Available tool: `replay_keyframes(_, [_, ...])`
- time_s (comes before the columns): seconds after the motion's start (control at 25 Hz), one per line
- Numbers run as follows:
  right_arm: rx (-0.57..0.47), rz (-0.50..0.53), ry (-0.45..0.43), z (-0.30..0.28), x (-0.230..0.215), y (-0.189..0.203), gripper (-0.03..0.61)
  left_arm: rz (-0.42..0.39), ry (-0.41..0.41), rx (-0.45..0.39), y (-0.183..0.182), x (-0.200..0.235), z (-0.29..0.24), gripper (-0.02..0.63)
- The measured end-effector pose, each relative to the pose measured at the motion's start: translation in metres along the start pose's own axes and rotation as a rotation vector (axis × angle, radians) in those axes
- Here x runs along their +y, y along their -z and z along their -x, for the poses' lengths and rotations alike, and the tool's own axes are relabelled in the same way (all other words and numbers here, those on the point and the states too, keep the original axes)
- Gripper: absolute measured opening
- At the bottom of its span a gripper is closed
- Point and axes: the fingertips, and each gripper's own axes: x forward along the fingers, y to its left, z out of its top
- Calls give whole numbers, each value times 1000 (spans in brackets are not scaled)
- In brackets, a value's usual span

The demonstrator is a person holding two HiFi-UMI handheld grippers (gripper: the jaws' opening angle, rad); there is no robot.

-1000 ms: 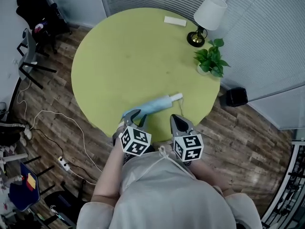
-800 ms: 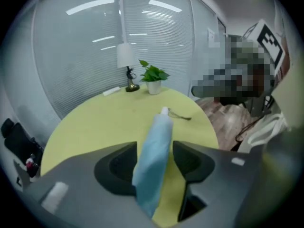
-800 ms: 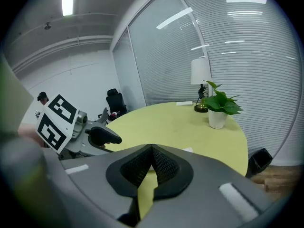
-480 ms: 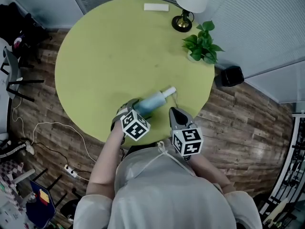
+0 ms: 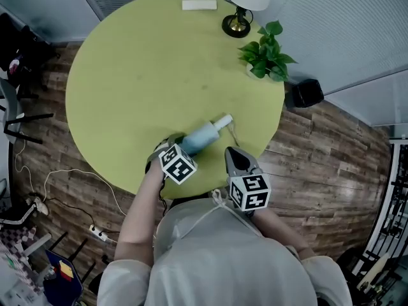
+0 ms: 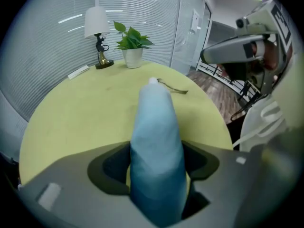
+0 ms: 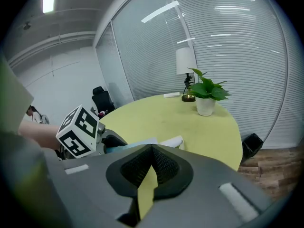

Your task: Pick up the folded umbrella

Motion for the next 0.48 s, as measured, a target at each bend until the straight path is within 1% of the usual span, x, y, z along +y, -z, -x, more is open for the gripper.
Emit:
replay_keyframes(0.16, [7,-9,-3,-3,1,2,0,0,19,35,1,3,-9,325])
replay_keyframes(0.24, [5,-5,-8,-2,5,2,0,-2,15,51,2,2,-10,318])
replay_keyframes(0.48, [-9,13,-17,1,17,-4,-1,-68,-64,44,6,-3,-6,299])
